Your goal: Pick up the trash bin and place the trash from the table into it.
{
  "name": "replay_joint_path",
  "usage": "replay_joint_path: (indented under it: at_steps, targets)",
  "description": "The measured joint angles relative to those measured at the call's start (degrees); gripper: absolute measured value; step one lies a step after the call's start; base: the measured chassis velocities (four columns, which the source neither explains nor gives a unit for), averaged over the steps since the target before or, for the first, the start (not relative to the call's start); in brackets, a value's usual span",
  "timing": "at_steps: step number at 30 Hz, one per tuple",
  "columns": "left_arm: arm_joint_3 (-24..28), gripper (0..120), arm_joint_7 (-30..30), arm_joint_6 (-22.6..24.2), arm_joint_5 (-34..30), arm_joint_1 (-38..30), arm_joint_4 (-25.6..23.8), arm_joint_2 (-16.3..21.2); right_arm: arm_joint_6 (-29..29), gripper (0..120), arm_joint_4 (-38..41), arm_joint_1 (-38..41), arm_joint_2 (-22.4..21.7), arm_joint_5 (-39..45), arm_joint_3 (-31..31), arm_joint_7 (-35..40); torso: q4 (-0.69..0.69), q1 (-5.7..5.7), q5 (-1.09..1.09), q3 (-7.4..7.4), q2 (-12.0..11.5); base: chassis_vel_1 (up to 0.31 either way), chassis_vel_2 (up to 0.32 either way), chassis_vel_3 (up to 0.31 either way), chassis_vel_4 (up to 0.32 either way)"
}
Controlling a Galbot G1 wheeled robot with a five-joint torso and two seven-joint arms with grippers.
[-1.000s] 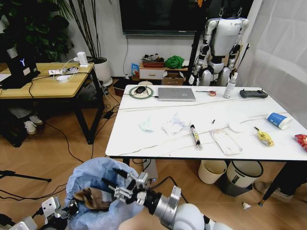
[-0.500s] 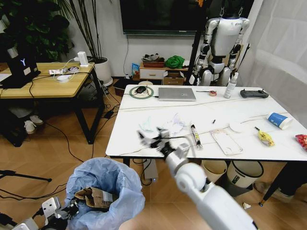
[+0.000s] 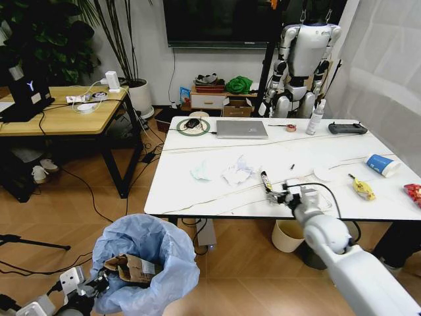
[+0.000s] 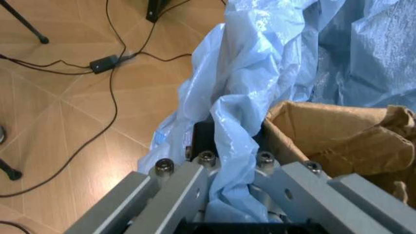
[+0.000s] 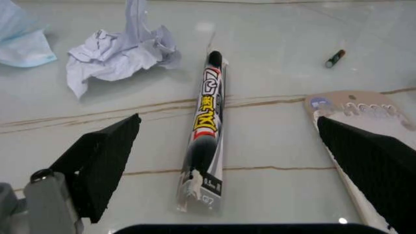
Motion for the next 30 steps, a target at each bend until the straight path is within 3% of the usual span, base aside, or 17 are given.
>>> replay_joint_path:
  at_steps: [4, 14, 17, 21, 24, 27, 30]
  targets:
    - [0.01, 0, 0.07, -0.04, 0.01, 0.06, 0.0, 0.07, 2.79, 100, -0.52, -0.78, 0.91, 2.85, 0.13, -2.89, 0.01, 0.0, 0.0, 0.0, 0.0, 0.0, 0.0, 0.0, 0.0]
    - [-0.13, 0, 0.22, -0.23, 0.22, 0.31, -0.19, 0.02, 4.81, 100, -4.8, 0.38, 2.65, 0.39, -1.88, -5.28, 0.01, 0.0, -0.01, 0.0, 0.0, 0.0, 0.0, 0.0, 0.0]
    - [-0.14, 0, 0.25, -0.26, 0.23, 0.31, -0.26, 0.02, 5.12, 94, -6.6, 0.7, 2.95, -0.22, -2.27, -5.77, 0.01, 0.0, -0.01, 0.0, 0.0, 0.0, 0.0, 0.0, 0.0]
    - [-0.13, 0, 0.26, -0.3, 0.25, 0.28, -0.26, 0.01, 5.44, 77, -7.64, 0.5, 3.05, -0.42, -2.35, -5.93, 0.0, 0.0, -0.02, 0.0, 0.0, 0.0, 0.0, 0.0, 0.0]
    - [-0.13, 0, 0.27, -0.3, 0.25, 0.28, -0.25, 0.01, 5.45, 75, -7.69, 0.5, 3.05, -0.43, -2.35, -5.94, 0.0, 0.0, -0.02, 0.0, 0.0, 0.0, 0.0, 0.0, 0.0]
    - [-0.13, 0, 0.28, -0.37, 0.27, 0.19, -0.09, 0.03, 5.64, 56, -8.37, 0.5, 3.16, -0.55, -2.35, -5.96, 0.0, 0.0, -0.02, 0.0, 0.0, 0.0, 0.0, 0.0, 0.0]
    - [-0.13, 0, 0.28, -0.39, 0.28, 0.16, -0.08, 0.03, 5.69, 51, -8.6, 0.56, 3.22, -0.59, -2.35, -5.97, 0.0, 0.0, -0.02, 0.0, 0.0, 0.0, 0.0, 0.0, 0.0]
